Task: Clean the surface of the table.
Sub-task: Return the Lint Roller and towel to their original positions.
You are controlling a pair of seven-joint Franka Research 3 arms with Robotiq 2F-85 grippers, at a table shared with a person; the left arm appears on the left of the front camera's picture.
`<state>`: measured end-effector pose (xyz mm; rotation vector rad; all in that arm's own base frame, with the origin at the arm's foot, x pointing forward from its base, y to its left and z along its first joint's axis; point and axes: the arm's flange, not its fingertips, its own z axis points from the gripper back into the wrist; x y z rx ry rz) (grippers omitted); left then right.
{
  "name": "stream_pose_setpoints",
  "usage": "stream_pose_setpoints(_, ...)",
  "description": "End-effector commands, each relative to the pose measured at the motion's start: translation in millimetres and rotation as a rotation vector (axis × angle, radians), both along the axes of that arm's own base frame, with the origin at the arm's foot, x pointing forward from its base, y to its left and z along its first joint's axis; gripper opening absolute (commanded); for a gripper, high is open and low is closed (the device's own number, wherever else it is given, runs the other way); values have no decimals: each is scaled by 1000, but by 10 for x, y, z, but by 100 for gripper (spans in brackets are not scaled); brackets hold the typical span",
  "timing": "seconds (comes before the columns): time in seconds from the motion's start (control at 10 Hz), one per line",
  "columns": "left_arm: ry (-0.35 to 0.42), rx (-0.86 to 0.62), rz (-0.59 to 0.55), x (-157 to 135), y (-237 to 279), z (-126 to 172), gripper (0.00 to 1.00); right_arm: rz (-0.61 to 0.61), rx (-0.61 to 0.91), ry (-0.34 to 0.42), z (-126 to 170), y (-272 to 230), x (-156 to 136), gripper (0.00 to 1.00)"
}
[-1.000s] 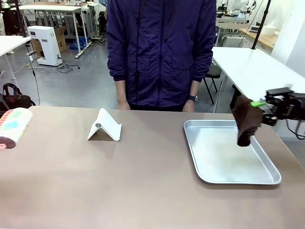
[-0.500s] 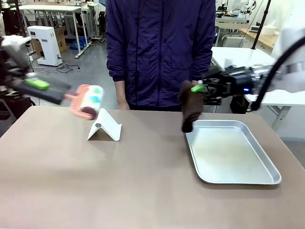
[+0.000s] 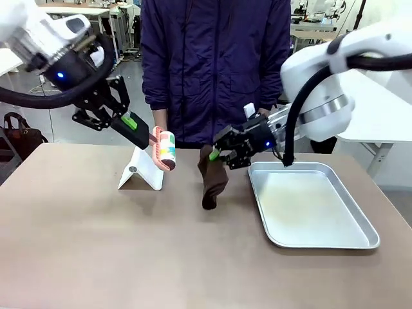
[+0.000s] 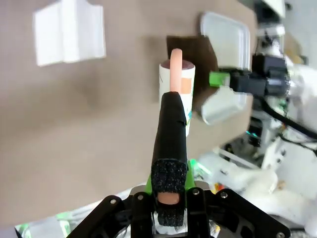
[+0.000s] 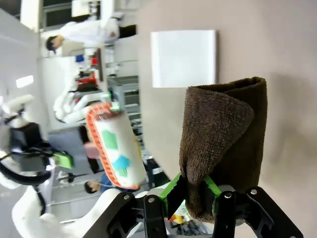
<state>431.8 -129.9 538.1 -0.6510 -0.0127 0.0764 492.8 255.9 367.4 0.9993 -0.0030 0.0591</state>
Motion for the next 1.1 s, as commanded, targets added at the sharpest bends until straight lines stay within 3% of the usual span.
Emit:
stream_pose_setpoints(0.0,52,91,68,266,-74,-164,22,-12,-111,55,-99,139,91,14)
stream_pose_setpoints(0.3,87,139,9,559,-177,-450,22,-84,-243,105,-321,3,265,14)
stream_pose_setpoints(0.6,90,130,-2,724,-122,-505,22,-130,-370,95,-444,-156,362,14)
stream_pose_setpoints(0.7,142,119,-79,721,-121,-525,22,-86,-370,62,-419,-156,357,14)
stream_pose_setpoints(0.8,90,117,17,678,-145,-569,22,-113,-321,86,-521,-218,273,14)
stream_pose_setpoints(1.0,90,117,17,678,-145,-569,22,-113,-321,86,-521,-218,273,14)
